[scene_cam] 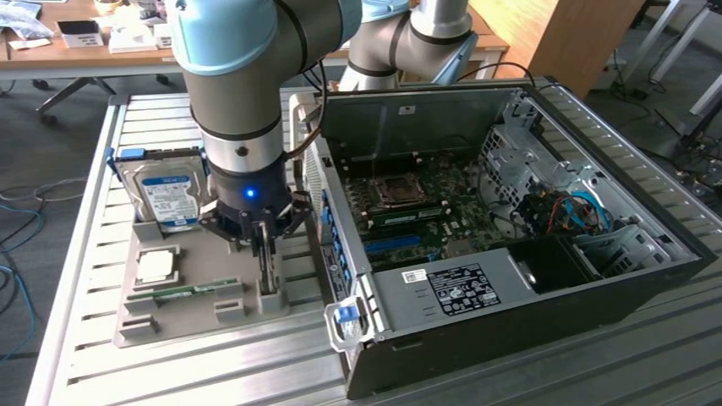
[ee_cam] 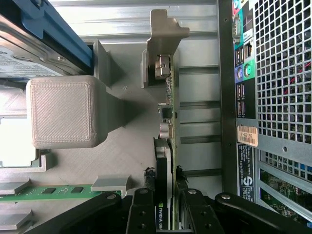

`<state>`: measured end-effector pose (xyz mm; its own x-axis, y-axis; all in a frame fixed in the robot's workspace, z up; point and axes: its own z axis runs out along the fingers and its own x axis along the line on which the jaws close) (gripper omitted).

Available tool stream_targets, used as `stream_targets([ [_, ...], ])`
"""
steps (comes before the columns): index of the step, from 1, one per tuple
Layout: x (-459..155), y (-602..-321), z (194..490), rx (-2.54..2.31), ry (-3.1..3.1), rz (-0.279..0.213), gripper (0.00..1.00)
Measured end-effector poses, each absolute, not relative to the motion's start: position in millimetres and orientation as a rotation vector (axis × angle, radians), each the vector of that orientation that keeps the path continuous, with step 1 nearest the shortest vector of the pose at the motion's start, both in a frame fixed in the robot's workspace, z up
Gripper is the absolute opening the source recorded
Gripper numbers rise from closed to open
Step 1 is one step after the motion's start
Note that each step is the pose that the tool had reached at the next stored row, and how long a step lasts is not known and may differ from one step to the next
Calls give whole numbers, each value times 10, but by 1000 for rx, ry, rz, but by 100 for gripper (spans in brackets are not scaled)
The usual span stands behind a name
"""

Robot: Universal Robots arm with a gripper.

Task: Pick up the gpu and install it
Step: 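Pick up the gpu and move the gpu toward the slot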

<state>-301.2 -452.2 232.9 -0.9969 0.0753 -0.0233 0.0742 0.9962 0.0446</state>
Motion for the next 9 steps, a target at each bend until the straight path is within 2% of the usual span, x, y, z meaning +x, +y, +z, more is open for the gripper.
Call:
stream_targets([
  [9,-3012,-4522,2330,117,3114,68,27],
])
